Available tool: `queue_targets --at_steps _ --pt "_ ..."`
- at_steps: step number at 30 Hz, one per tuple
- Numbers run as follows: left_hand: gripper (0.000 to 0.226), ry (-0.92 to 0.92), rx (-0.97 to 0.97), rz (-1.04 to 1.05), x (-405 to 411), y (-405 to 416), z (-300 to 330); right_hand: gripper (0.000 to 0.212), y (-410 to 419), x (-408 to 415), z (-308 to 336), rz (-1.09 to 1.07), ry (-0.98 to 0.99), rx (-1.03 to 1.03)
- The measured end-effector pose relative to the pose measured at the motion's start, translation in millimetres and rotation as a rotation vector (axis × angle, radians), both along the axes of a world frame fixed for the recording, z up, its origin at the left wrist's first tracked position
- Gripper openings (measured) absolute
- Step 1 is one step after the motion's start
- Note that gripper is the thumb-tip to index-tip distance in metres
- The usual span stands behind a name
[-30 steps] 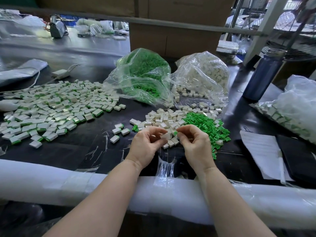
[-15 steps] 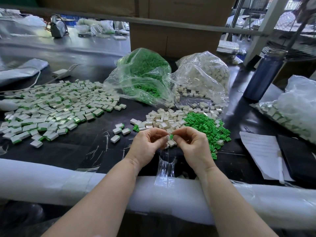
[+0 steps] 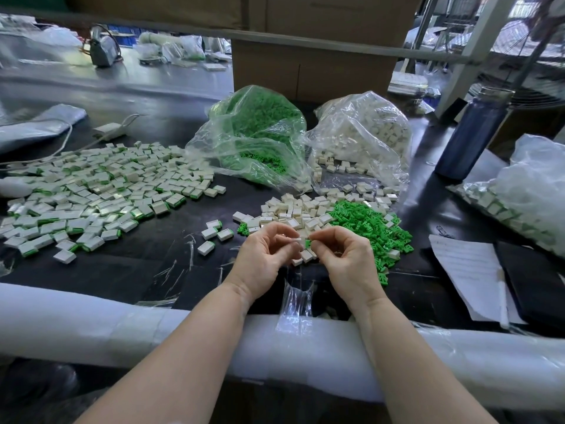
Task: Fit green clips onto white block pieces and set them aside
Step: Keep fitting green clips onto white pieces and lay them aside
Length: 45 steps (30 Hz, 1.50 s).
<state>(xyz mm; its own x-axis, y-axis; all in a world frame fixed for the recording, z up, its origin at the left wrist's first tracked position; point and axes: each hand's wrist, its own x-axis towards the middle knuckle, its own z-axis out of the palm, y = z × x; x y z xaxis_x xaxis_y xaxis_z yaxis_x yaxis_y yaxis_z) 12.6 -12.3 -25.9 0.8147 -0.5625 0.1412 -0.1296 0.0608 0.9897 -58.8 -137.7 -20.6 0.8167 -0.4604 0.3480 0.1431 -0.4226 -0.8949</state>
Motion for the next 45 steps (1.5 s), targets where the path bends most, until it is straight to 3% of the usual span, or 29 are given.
queue_targets --at_steps 22,31,45 --pt "0.012 0.039 -0.004 0.042 1.2 0.1 -1.7 0.016 2.2 -1.6 4.3 0.043 0.043 0.149" --pt "0.003 0.050 0.051 0.037 0.2 -0.2 0.4 0.011 3.0 -1.1 2.3 0.057 0.065 0.085" --pt "0.022 -0.096 0.179 0.031 -1.0 -1.8 -0.9 0.026 3.1 -0.6 1.6 0.093 0.139 0.150"
